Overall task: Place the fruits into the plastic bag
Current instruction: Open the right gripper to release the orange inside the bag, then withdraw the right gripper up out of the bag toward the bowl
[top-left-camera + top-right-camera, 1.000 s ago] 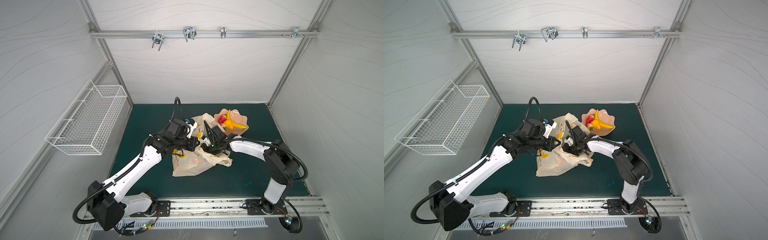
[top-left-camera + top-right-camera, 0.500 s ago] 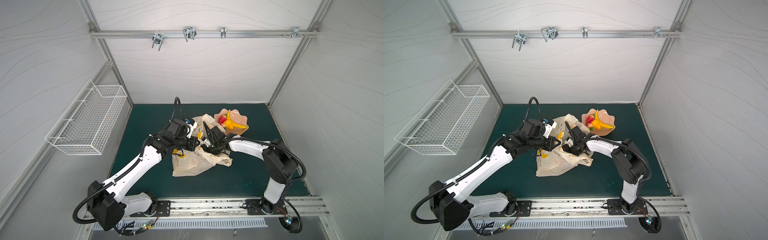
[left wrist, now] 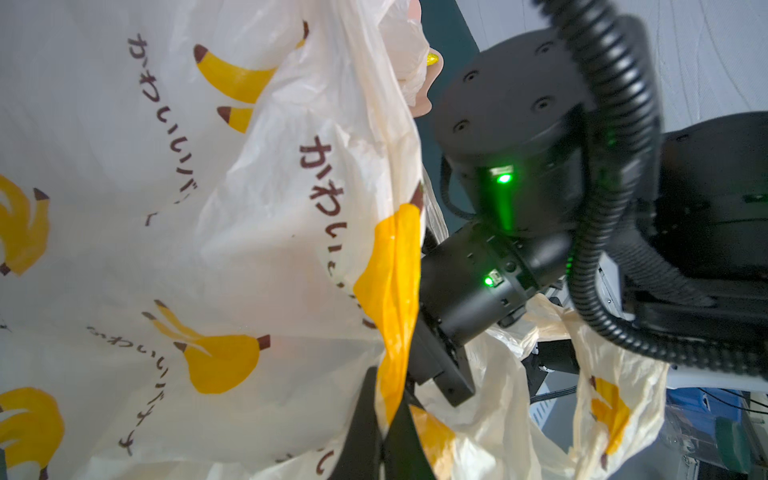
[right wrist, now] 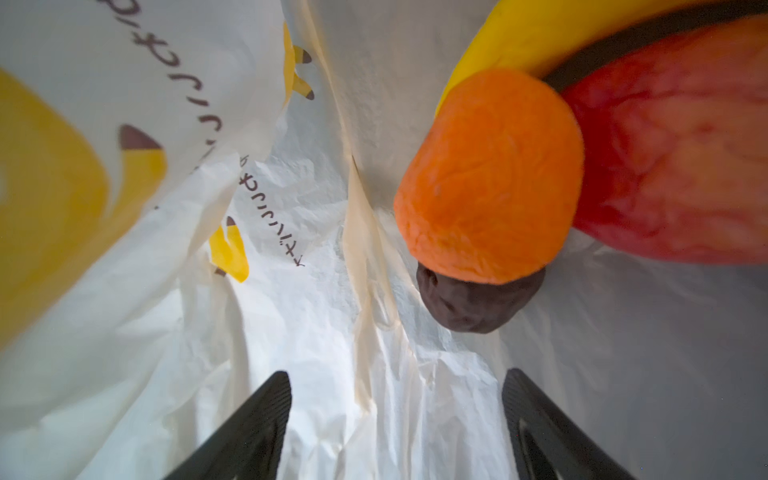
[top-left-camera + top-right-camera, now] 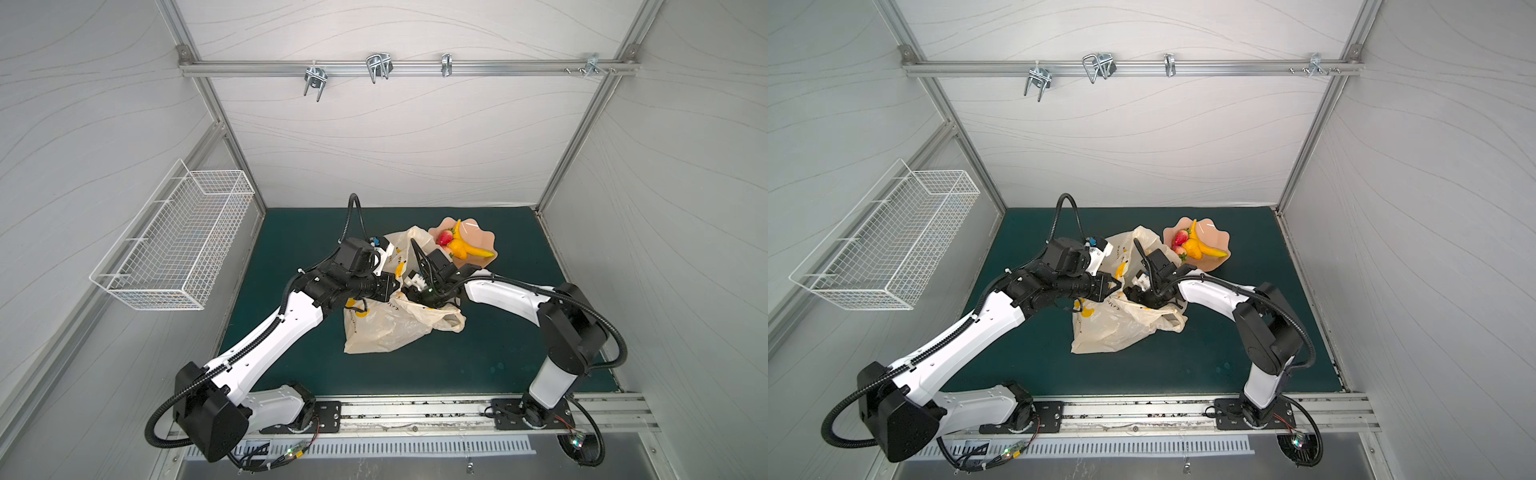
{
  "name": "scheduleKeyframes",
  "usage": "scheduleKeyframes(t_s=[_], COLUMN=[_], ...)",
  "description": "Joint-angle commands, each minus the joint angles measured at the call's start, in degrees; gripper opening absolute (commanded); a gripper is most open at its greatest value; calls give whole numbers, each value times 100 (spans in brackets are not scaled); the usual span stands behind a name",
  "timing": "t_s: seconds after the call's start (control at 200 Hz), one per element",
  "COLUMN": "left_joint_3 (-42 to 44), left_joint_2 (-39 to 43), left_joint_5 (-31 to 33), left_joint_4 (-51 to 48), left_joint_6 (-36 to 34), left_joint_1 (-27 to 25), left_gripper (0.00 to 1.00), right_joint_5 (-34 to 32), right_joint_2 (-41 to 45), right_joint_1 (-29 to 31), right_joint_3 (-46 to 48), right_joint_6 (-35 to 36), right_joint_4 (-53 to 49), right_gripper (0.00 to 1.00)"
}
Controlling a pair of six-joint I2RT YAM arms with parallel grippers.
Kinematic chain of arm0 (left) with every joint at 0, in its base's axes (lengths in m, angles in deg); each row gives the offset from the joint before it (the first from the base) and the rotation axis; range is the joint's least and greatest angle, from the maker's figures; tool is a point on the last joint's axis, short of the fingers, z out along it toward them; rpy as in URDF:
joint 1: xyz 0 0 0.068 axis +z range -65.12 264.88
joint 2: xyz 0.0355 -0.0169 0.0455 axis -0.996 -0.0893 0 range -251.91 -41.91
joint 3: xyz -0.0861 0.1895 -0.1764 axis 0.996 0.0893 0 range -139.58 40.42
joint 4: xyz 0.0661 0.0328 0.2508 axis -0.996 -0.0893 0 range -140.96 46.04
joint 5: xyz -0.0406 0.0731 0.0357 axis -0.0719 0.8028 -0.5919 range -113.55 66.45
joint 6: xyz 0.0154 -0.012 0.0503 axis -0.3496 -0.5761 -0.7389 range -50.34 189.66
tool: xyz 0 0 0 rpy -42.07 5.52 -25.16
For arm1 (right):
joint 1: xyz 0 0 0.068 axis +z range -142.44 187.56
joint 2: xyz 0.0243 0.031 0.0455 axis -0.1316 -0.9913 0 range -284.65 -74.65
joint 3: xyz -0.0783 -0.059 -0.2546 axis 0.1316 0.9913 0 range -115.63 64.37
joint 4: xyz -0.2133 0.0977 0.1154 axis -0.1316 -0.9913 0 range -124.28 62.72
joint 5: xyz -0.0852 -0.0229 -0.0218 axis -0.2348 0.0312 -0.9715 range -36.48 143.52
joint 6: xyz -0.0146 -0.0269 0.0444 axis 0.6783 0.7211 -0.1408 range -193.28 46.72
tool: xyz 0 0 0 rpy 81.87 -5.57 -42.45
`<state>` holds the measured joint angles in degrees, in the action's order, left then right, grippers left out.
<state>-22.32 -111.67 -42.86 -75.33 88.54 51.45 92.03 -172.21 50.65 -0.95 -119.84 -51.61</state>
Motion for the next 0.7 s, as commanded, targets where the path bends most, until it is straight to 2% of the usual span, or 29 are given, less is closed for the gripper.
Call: scheduleKeyframes(t_s=[0.0,0.695], left_joint_3=[55,-45], left_joint_2=[127,-55], left_joint_5=[149,252], left_joint_4=[281,199], left_joint_6=[46,11], left_joint_1=[-22,45], left_gripper=[0,0], right_joint_5=[-86,67], right_joint_2=[384,1855], right_joint_1=[-202,-1412], right_joint_3=[119,318], right_joint_6=[163,805], right_joint_4=[-352,-1269], right_gripper=[83,93])
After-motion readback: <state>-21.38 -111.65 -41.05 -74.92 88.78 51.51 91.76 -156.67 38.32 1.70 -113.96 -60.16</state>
